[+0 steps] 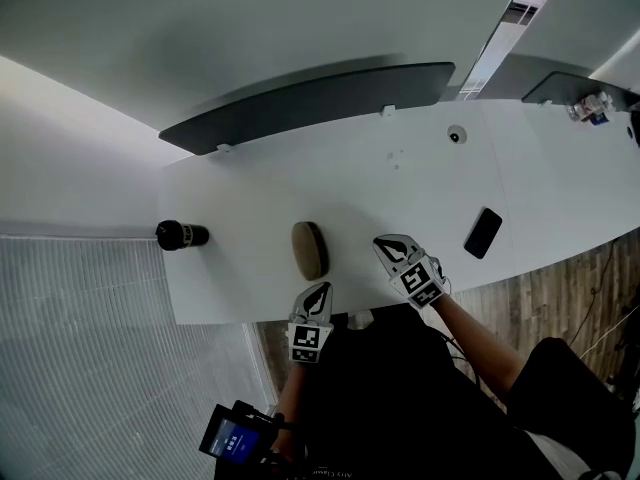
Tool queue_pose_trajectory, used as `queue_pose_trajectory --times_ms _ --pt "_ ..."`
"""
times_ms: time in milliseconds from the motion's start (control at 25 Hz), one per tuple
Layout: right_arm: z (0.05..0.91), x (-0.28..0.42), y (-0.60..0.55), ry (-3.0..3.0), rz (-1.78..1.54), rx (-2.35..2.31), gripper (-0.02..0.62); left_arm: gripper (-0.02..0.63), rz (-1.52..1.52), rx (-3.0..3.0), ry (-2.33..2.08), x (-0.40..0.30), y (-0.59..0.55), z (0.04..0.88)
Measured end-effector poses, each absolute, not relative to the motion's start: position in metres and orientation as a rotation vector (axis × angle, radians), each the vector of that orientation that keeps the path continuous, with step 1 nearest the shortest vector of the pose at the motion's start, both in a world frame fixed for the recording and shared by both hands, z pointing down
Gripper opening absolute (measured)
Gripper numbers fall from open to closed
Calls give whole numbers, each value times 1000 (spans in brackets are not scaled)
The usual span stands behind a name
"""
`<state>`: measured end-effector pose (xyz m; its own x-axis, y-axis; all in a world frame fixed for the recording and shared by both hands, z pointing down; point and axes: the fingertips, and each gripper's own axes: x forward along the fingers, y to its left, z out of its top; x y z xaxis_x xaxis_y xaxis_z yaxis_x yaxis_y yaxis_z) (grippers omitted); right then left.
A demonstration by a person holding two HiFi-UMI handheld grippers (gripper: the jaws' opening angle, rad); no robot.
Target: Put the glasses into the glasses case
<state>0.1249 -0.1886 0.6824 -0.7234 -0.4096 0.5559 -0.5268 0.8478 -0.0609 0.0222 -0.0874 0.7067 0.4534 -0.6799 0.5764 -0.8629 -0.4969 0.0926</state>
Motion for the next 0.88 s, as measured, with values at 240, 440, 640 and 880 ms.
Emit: queue_pose_trajectory --times_ms 240,440,640,880 --pt "647 99 -164 -2501 170 770 9 8 588 2480 -1298 16 -105 688" --pt "646 73 -86 -2428 115 719 9 7 586 2565 -1250 9 -57 675" --pt "646 84 -29 -2367 296 950 9 7 620 2600 -1200 -6 9 682" --pt "641 84 37 -2368 303 969 9 7 526 2561 -1175 -9 75 684"
